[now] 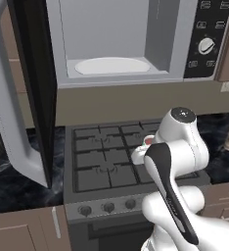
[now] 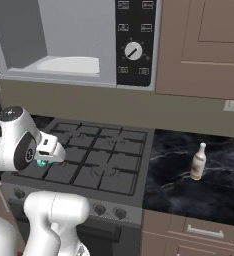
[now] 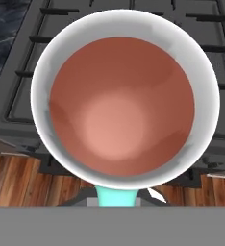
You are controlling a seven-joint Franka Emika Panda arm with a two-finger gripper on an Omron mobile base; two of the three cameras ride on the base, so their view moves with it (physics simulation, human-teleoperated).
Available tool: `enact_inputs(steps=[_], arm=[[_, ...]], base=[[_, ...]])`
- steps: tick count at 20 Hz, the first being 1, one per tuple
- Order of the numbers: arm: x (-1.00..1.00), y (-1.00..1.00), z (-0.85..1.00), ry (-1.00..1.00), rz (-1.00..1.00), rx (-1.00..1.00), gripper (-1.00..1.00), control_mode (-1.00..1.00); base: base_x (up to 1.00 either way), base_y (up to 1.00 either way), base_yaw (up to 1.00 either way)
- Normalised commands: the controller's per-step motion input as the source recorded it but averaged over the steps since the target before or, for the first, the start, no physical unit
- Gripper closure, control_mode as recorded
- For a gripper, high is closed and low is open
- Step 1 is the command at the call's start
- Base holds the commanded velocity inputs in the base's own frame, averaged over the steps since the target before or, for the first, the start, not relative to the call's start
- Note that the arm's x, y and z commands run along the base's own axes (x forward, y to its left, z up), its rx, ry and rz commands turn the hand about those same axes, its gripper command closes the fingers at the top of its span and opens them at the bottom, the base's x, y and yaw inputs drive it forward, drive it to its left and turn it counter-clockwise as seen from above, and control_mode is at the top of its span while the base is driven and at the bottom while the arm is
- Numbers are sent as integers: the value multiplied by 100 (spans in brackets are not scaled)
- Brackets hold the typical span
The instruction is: Place the microwavable item in the microwave. Then, close the microwave door and press the start button.
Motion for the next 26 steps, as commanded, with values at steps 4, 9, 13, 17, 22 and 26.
enact_inputs(steps=[4,9,13,17,22,26], arm=[[6,0,-5,0,5,0,100,-100],[11,0,47,-8,1,1,100,-100],[21,0,100,-21,0,0,100,-100],[22,0,99,-14,0,0,100,-100],[32,1,92,-12,0,0,100,-100],[36,0,69,-13,0,0,100,-100]], base=[[1,0,9],[0,0,0],[0,0,0],[0,0,0],[0,0,0],[0,0,0]])
